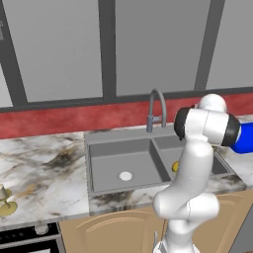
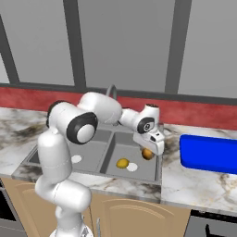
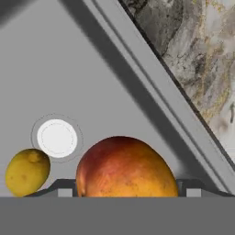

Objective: Pick up all produce items and place them in the sink. Turn on the sink faucet to wash them. Then turn the sink off and put them in the tray.

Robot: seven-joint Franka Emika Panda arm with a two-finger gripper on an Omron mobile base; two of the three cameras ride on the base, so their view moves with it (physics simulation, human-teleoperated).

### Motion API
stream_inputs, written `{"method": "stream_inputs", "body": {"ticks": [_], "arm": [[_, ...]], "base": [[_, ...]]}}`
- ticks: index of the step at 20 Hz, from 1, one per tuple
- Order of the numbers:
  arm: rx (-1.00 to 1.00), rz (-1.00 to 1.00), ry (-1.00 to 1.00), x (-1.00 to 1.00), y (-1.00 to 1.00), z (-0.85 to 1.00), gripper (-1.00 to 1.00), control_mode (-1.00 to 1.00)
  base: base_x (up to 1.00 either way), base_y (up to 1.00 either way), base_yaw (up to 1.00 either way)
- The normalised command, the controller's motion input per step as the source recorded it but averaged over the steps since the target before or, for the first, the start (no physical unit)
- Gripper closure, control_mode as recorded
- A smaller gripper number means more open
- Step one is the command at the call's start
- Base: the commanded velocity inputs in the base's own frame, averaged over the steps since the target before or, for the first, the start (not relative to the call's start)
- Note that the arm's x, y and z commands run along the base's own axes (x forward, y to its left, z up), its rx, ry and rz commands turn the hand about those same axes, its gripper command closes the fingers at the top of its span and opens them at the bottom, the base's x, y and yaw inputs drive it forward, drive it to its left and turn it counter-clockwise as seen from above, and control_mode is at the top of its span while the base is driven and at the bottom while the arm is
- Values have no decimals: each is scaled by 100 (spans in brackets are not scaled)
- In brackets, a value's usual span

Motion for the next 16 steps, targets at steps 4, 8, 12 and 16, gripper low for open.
{"method": "stream_inputs", "body": {"ticks": [4, 8, 12, 16], "arm": [[0, -10, -2, 0, -88, 83, 100, -100], [-2, -14, 0, 8, -98, 62, 100, -100], [0, -12, 0, 14, -94, 24, 100, -100], [-1, -5, 0, 18, -72, -2, 100, -100]], "base": [[0, 0, 0], [0, 0, 0], [0, 0, 0], [0, 0, 0]]}}
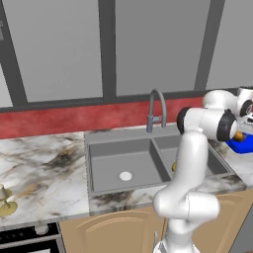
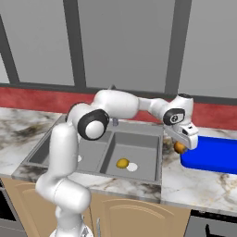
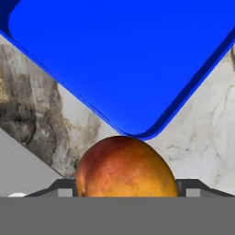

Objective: Pick up all produce items and place them in the sink. Turn on the sink faucet to wash them. Then turn the sink off and put them in the tray.

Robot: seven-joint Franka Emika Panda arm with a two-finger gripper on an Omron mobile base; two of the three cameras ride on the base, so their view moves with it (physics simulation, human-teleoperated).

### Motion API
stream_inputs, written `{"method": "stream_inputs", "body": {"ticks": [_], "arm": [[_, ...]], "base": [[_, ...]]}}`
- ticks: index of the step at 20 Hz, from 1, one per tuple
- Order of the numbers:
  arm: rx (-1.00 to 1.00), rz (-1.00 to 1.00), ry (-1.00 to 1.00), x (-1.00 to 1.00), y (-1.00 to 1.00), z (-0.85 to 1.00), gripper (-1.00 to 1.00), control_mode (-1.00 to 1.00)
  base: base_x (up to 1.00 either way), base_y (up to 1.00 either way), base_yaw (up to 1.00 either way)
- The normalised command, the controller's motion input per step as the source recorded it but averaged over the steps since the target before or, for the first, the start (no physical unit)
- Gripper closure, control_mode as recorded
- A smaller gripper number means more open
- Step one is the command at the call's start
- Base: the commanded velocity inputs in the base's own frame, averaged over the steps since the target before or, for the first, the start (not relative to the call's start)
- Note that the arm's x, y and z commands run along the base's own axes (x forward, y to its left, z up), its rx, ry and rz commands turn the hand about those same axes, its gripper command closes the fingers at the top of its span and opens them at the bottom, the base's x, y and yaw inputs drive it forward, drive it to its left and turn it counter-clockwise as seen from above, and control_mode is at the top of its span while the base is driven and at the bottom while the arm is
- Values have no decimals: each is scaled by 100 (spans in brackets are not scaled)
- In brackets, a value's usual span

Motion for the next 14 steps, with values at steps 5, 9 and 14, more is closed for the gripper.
{"method": "stream_inputs", "body": {"ticks": [5, 9, 14], "arm": [[-1, 0, 0, 27, -43, -10, 100, -100], [-1, 0, 0, 19, -41, -23, 100, -100], [0, 0, 0, 18, -36, -37, 100, -100]], "base": [[0, 0, 0], [0, 0, 0], [0, 0, 0]]}}
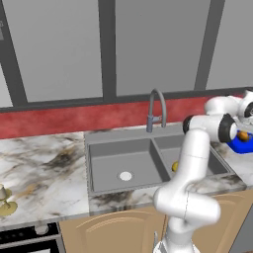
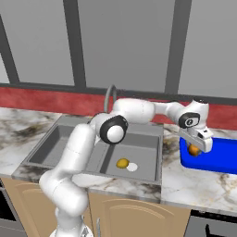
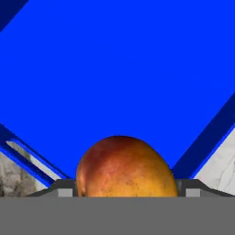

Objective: Pick up all produce items and place them in the sink. Turn on the sink faucet to wash them. Then turn the sink off and put them in the tray.

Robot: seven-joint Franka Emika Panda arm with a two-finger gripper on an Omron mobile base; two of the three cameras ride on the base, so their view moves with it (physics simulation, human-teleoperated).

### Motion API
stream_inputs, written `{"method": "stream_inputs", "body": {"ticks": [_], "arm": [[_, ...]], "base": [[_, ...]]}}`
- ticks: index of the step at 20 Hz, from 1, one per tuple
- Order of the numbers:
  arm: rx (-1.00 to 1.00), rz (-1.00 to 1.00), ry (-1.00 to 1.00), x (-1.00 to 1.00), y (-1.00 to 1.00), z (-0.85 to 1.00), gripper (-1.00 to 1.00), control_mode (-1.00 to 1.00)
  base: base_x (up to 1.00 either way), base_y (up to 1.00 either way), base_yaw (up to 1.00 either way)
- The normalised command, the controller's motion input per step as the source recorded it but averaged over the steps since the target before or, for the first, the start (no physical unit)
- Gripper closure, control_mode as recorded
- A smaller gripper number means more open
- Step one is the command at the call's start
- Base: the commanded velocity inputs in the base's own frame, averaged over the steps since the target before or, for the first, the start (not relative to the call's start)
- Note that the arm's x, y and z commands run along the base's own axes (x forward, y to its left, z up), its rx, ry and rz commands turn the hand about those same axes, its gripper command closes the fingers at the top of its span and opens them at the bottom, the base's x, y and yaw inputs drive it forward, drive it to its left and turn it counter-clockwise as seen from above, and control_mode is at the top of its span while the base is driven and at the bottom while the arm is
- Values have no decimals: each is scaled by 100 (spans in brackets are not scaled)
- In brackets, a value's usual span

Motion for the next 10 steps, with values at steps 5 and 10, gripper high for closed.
{"method": "stream_inputs", "body": {"ticks": [5, 10], "arm": [[0, 0, -1, 14, -12, -47, 100, -100], [0, 0, -2, 9, -4, -11, -100, -100]], "base": [[0, 0, 0], [0, 0, 0]]}}
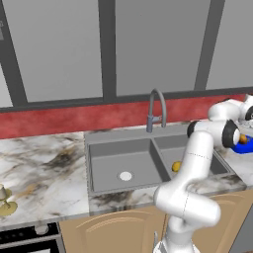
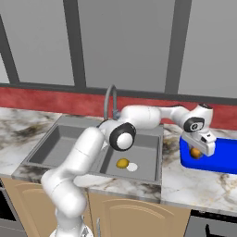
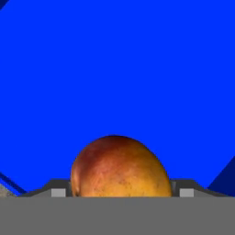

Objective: Pick up all produce items and place them in the sink. Turn on the sink faucet to wash them. Then turn the sink off and put them in the tray.

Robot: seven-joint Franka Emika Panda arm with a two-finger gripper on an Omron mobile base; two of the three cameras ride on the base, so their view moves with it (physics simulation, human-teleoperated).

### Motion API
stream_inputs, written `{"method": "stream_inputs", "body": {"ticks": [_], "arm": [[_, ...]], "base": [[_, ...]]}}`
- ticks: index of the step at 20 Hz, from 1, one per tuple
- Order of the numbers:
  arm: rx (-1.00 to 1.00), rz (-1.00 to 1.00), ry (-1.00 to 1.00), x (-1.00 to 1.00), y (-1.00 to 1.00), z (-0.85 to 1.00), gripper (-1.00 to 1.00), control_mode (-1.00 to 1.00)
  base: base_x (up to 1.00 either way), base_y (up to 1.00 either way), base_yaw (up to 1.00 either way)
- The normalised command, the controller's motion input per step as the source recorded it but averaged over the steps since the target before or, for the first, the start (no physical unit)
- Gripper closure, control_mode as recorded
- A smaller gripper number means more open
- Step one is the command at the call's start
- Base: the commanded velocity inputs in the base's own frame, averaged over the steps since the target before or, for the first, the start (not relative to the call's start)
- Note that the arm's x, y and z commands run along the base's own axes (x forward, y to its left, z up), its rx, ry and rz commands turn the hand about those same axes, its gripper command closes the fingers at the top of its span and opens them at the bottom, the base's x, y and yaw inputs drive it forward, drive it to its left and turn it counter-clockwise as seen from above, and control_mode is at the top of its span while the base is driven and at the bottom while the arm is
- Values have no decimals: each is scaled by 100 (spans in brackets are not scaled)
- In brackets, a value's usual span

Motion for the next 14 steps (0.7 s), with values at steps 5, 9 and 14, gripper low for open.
{"method": "stream_inputs", "body": {"ticks": [5, 9, 14], "arm": [[0, 0, -3, 17, -5, 0, -100, -100], [0, 0, -6, 6, 0, 6, -100, -100], [0, 0, -12, -47, 13, 20, -100, -100]], "base": [[0, 0, 0], [0, 0, 0], [0, 0, 0]]}}
